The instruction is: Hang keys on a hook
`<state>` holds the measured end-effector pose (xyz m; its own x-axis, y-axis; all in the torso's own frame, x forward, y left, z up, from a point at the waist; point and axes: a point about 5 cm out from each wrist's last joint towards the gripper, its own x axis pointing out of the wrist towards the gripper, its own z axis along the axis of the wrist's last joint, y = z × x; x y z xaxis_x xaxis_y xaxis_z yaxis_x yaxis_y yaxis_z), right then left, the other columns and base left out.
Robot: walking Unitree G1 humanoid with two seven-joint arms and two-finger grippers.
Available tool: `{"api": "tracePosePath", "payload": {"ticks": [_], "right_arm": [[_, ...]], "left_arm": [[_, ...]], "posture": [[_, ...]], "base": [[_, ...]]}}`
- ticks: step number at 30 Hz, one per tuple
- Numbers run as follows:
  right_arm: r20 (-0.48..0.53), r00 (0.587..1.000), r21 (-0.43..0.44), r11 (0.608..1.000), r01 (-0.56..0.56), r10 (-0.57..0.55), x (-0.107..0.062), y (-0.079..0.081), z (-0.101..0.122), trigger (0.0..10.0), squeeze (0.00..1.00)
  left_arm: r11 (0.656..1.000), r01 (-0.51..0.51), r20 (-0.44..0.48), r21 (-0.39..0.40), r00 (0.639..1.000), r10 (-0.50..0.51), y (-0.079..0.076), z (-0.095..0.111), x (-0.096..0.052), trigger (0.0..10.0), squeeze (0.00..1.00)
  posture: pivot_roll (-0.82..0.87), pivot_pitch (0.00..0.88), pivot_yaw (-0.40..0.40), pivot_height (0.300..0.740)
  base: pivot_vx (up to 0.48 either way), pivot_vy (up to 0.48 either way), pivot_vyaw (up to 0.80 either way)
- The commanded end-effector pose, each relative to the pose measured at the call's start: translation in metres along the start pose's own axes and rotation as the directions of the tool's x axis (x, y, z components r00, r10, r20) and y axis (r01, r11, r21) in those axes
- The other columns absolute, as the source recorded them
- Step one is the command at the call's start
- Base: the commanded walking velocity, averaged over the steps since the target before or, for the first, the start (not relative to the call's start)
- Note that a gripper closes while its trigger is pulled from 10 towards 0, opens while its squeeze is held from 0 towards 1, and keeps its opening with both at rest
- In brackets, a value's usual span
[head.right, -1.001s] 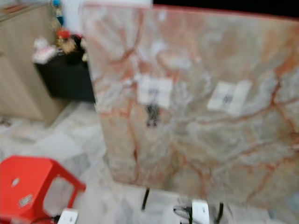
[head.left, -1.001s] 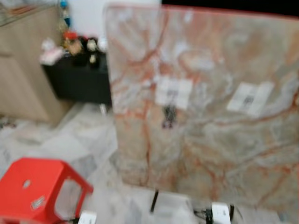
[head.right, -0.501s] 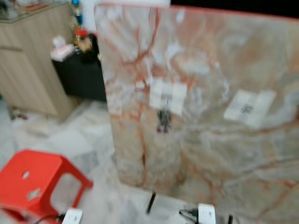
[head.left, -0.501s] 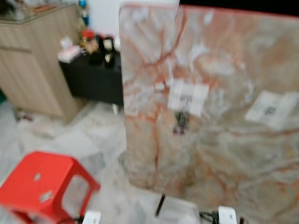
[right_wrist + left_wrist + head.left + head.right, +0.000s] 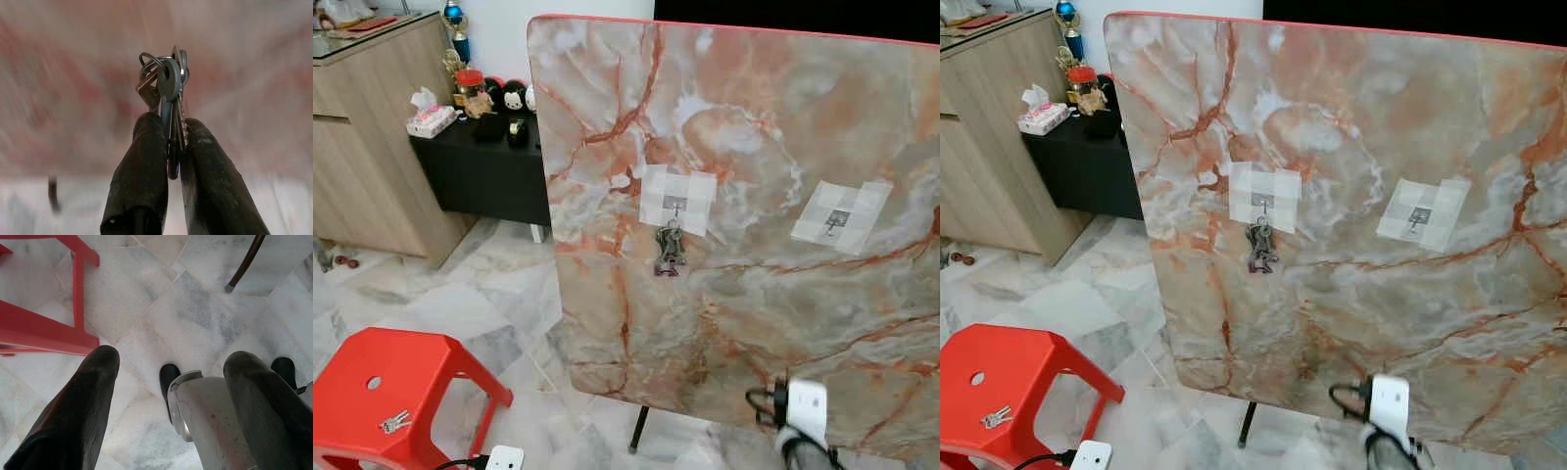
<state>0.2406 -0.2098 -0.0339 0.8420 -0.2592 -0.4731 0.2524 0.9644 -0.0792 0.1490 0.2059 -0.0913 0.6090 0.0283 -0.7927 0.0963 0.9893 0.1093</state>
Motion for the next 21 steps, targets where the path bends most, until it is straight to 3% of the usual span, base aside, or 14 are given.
{"api": "tracePosePath", "payload": {"ticks": [1,4,6,9,17,21], "right_arm": [[0.070,0.998,-0.017,1.000,-0.010,0.011,0.003,0.005,0.014,10.0,0.00],[0.097,0.995,-0.018,1.000,-0.011,0.013,0.004,0.007,0.020,10.0,0.00],[0.215,0.976,-0.062,0.998,0.001,0.013,0.002,0.012,0.035,10.0,0.00],[0.302,0.953,-0.101,0.994,0.029,0.003,-0.008,0.009,0.037,10.0,0.00],[0.335,0.941,-0.182,0.983,0.005,0.057,-0.026,0.008,0.026,10.0,0.00],[0.390,0.920,-0.176,0.984,0.022,0.049,-0.025,0.008,0.044,10.0,0.00]], "left_arm": [[1.000,0.001,-0.015,0.014,1.000,-0.001,0.000,-0.004,-0.001,10.0,0.00],[1.000,0.001,-0.014,0.013,1.000,-0.001,0.000,-0.004,-0.001,10.0,0.00],[1.000,0.000,-0.010,0.012,1.000,0.000,0.000,-0.004,-0.001,10.0,0.00],[1.000,-0.001,-0.009,0.013,1.000,0.001,0.000,-0.004,-0.001,10.0,0.00],[1.000,0.003,-0.005,0.019,1.000,-0.003,0.000,-0.002,-0.001,10.0,0.00],[1.000,0.005,0.000,0.022,1.000,-0.005,0.000,-0.001,0.000,10.0,0.00]], "posture": [[0.05,0.000,-0.056,0.740],[0.05,0.000,-0.056,0.740],[0.05,0.000,-0.058,0.740],[0.06,0.000,-0.061,0.740],[0.05,0.000,-0.060,0.740],[0.05,0.000,-0.061,0.740]], "base": [[0.000,0.000,0.00],[0.000,0.000,0.00],[0.000,0.000,0.00],[0.000,0.000,0.00],[0.000,0.000,0.00],[0.000,0.000,0.00]]}}
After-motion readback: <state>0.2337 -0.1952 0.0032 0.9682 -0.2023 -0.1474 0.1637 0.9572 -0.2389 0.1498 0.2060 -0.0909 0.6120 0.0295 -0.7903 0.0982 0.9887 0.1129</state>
